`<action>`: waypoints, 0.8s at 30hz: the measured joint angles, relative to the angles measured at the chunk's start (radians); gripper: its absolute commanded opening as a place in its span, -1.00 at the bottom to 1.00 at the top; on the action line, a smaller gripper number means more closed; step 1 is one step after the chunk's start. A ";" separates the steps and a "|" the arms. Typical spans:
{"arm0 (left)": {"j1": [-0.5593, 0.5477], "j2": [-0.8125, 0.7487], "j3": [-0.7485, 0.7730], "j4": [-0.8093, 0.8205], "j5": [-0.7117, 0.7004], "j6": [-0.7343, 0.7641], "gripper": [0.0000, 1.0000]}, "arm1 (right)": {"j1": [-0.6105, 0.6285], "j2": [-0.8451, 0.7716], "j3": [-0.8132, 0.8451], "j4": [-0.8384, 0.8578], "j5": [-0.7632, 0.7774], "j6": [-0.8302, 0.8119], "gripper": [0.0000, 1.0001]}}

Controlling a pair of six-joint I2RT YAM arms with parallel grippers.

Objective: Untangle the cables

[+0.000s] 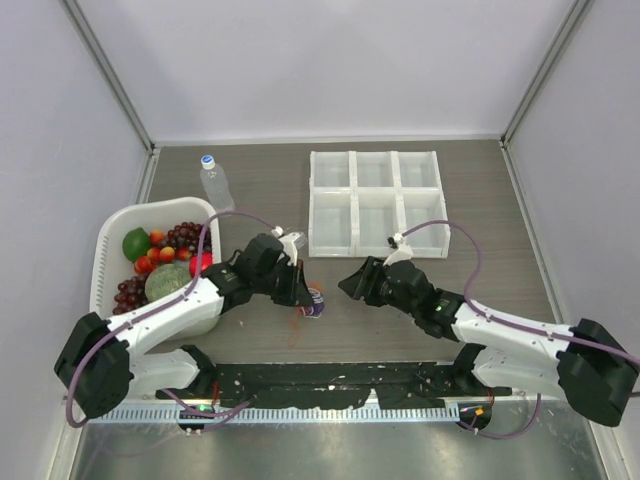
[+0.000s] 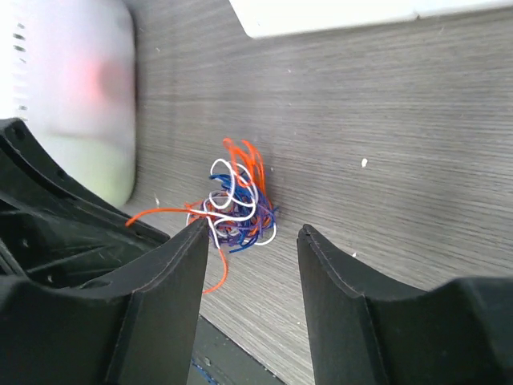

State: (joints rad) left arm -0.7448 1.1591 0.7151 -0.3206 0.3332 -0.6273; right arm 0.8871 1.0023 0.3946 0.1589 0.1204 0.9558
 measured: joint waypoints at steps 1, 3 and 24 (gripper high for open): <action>0.000 0.013 -0.023 0.014 0.000 -0.006 -1.00 | -0.008 0.034 0.014 -0.008 -0.009 0.001 0.01; 0.000 0.029 -0.068 0.032 0.000 -0.021 -1.00 | -0.011 0.096 0.042 -0.016 -0.026 0.000 -0.05; 0.000 0.011 -0.196 0.107 0.008 -0.103 -1.00 | 0.106 0.533 0.339 -0.007 -0.160 -0.187 -0.37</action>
State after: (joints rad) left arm -0.7448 1.1698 0.5190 -0.2134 0.3412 -0.7303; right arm 0.9932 1.5349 0.7334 0.1520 -0.0395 0.7692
